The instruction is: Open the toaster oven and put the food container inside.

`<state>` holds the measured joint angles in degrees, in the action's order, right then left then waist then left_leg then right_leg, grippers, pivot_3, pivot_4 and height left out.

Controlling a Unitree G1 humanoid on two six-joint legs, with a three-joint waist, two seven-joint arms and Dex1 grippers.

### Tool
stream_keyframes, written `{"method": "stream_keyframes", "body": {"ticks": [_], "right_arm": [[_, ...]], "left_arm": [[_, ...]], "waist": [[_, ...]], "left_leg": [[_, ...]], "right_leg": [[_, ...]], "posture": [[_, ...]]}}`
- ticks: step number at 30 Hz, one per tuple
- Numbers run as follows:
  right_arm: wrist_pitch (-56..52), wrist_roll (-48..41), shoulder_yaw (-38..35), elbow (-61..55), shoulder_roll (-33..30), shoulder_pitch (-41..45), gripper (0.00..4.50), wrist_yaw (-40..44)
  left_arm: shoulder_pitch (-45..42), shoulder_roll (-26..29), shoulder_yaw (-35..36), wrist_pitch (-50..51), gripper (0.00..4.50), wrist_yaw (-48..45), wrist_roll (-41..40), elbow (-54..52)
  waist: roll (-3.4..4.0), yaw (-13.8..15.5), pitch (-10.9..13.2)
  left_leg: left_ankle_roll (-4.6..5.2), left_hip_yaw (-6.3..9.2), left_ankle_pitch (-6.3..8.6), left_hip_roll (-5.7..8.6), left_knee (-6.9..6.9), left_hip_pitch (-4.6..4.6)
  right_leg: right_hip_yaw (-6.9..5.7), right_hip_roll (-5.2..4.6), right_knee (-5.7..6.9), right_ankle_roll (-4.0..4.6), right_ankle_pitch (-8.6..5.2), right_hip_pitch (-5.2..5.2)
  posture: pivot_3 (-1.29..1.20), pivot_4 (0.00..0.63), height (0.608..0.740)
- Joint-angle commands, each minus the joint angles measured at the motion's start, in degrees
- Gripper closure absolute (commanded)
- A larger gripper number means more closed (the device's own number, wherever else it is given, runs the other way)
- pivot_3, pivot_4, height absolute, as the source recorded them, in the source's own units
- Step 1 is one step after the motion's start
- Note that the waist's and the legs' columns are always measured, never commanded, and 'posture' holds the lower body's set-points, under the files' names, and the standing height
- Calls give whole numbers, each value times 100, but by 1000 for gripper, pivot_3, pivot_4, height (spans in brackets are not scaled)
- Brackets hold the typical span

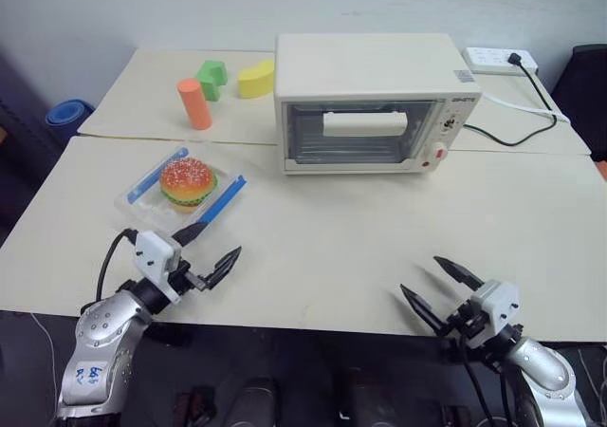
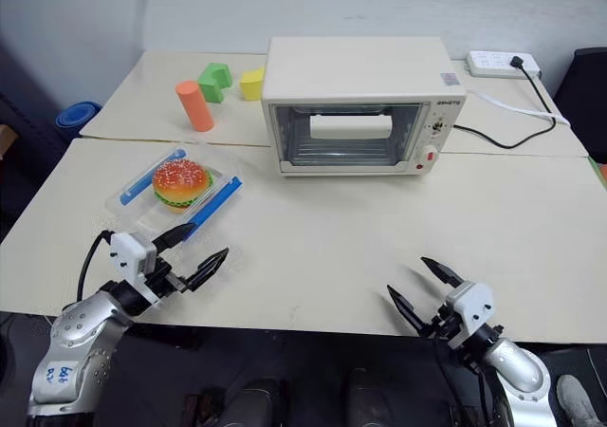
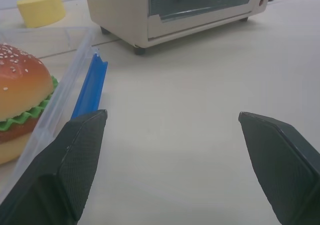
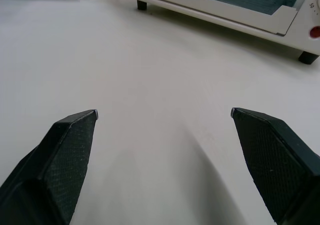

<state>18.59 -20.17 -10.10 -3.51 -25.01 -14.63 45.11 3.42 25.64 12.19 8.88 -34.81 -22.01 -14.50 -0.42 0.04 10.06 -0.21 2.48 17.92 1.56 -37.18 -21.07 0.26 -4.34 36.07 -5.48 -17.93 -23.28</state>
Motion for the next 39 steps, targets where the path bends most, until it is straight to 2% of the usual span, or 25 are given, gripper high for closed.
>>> {"method": "stream_keyframes", "body": {"ticks": [1,3,7,9,14,18,23,31,39], "right_arm": [[153,-120,-98,11,-56,32,34,125],[23,-286,-68,-2,-93,171,34,257],[-1085,-930,-83,-211,-385,1161,34,331],[-1513,-1037,-62,-120,-585,1664,34,420],[-1976,-944,58,594,-750,3104,34,520],[-2024,-835,87,1325,-512,4187,34,424],[-2013,-673,250,1611,-266,4949,34,484],[-2149,-656,461,1310,-73,5110,34,703],[-2157,-466,605,438,-438,4013,34,1038]], "left_arm": [[-89,83,-76,224,0,-136,-139,30],[-167,52,33,298,0,-150,-322,-5],[-501,274,595,1216,0,-591,-1866,-246],[-732,543,694,1492,0,-800,-2175,-288],[-1449,1027,811,2232,0,-925,-2824,-190],[-1804,976,878,2420,0,-858,-3099,-117],[-1768,876,828,2482,0,-799,-3125,-285],[-1647,787,841,2409,0,-693,-3019,-316],[-1832,749,743,2315,0,-653,-2814,-122]], "waist": [[0,-1,0],[0,-19,0],[0,-43,2],[1,-24,1],[2,-14,4],[2,-19,4],[2,-39,4],[2,-45,4],[2,-74,4]], "left_leg": [[0,1,0,0,0,0],[0,-1,0,0,1,1],[-4,-3,-2,-5,-8,-1],[-7,1,-4,-5,-15,0],[-29,5,-16,-3,-14,-15],[-30,3,-16,1,-17,-14],[-33,-2,-18,0,-12,-20],[-32,-5,-17,0,-17,-22],[-33,-7,-17,-2,-8,-22]], "right_leg": [[0,0,0,0,0,0],[1,1,2,0,0,-1],[3,2,12,1,1,-5],[1,2,24,1,1,-7],[-5,3,29,7,-2,-20],[-4,1,32,7,-2,-21],[-2,4,39,7,-2,-31],[1,3,37,7,-2,-34],[2,4,38,7,-2,-38]], "posture": [[0,150,740],[0,150,740],[0,150,740],[0,150,740],[0,150,740],[0,150,740],[0,150,740],[0,150,740],[0,150,740]]}}
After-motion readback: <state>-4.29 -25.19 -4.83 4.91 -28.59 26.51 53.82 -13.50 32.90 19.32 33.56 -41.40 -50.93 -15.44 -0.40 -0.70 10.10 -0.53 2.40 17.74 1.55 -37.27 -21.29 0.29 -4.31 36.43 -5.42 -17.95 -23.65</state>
